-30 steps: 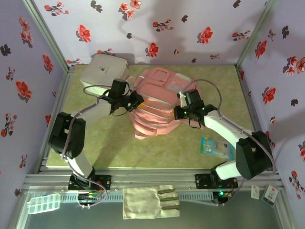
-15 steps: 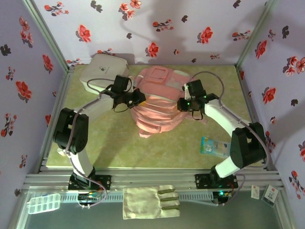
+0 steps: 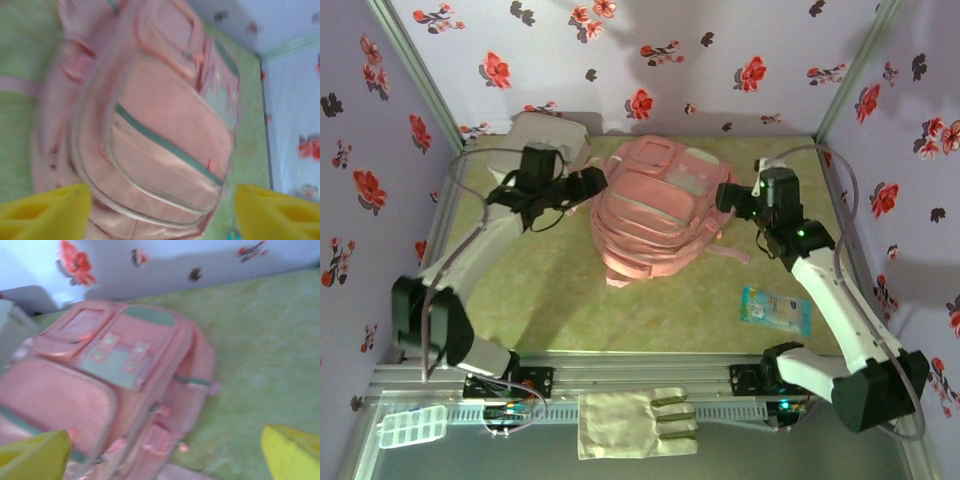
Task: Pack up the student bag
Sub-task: Reset both arms
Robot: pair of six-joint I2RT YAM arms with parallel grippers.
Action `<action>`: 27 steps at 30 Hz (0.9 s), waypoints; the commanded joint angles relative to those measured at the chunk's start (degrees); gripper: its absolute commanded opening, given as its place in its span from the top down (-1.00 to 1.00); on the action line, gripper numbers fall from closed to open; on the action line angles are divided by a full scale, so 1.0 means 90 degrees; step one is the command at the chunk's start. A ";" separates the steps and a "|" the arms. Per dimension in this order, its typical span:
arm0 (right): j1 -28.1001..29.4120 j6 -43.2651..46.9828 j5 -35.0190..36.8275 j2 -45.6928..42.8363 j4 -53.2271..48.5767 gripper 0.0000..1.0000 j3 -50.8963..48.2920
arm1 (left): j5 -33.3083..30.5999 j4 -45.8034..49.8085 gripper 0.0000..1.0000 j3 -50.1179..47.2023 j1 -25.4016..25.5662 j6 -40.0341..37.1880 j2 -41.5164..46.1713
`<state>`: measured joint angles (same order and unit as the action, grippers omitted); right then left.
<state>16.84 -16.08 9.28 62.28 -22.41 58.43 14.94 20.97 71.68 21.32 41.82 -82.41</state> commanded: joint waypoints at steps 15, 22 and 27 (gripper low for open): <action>-0.0909 0.0420 0.3202 -0.0679 0.4322 -0.99 -0.3857 | -0.5201 -0.3557 -0.99 -0.4965 -0.1455 -0.3026 0.3506; -0.1158 0.0681 0.2253 0.0181 0.5852 -0.99 -0.4640 | -0.5018 -0.4522 -0.99 -0.5519 -0.1765 -0.3735 0.2760; -0.1277 0.0890 0.1685 0.0727 0.6829 -0.99 -0.4755 | -0.3761 -0.6637 -0.99 -0.6246 -0.1975 -0.4275 0.2048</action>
<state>6.09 -10.09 28.18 67.70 28.84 16.01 -24.67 -23.79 18.85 4.49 8.49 -61.78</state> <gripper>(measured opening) 0.994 0.996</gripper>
